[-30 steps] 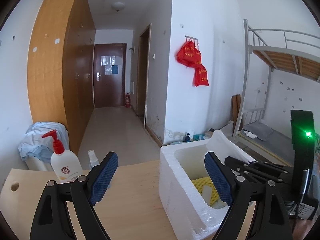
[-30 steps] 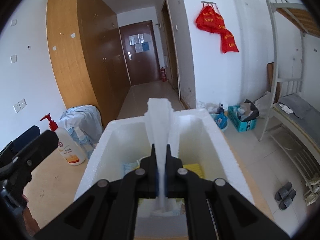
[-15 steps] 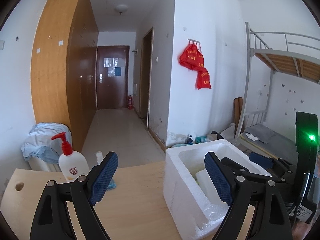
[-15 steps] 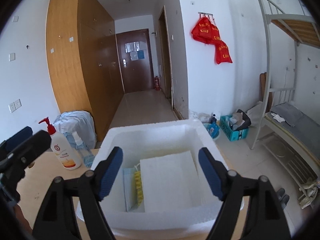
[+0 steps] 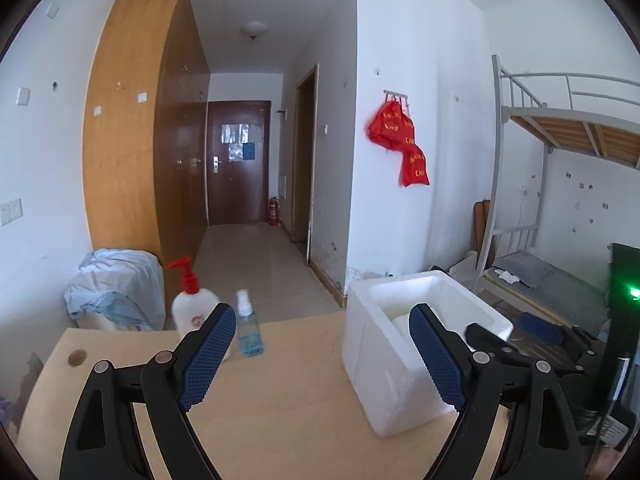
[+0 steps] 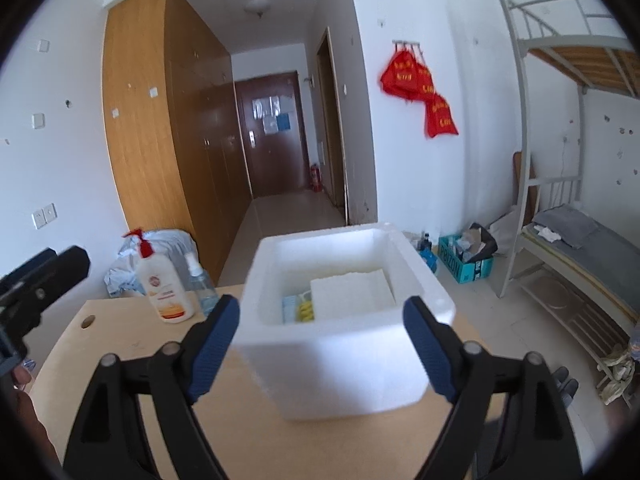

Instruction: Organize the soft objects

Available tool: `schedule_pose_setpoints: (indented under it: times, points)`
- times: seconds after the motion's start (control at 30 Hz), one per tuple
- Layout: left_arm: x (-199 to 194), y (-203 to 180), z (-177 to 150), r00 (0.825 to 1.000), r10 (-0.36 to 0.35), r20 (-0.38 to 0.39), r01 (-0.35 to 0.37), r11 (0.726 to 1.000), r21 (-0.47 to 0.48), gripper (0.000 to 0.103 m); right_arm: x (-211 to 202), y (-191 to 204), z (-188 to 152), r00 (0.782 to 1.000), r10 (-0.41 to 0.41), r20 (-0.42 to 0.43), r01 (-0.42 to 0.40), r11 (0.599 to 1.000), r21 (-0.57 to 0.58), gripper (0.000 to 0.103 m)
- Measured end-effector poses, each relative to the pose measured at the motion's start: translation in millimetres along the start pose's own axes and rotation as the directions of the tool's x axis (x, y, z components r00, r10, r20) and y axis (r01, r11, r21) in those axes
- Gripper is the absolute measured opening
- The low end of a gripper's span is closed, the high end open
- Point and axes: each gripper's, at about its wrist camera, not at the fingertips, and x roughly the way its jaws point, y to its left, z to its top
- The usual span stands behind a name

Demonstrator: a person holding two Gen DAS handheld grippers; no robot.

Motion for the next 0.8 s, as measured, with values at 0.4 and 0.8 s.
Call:
schedule_pose_setpoints:
  times: [0.4, 0.8]
  points:
    - [-124, 14, -45, 0.997, 0.047, 0.066, -0.046, 0.999, -0.021, 0.098, -107, 32, -48, 0.995, -0.028, 0.095, 0.027, 1.0, 0.009, 0.103]
    - [-176, 17, -74, 0.995, 0.072, 0.066, -0.069, 0.997, -0.038, 0.099, -139, 43, -70, 0.994, -0.017, 0.111, 0.017, 1.0, -0.006, 0.103]
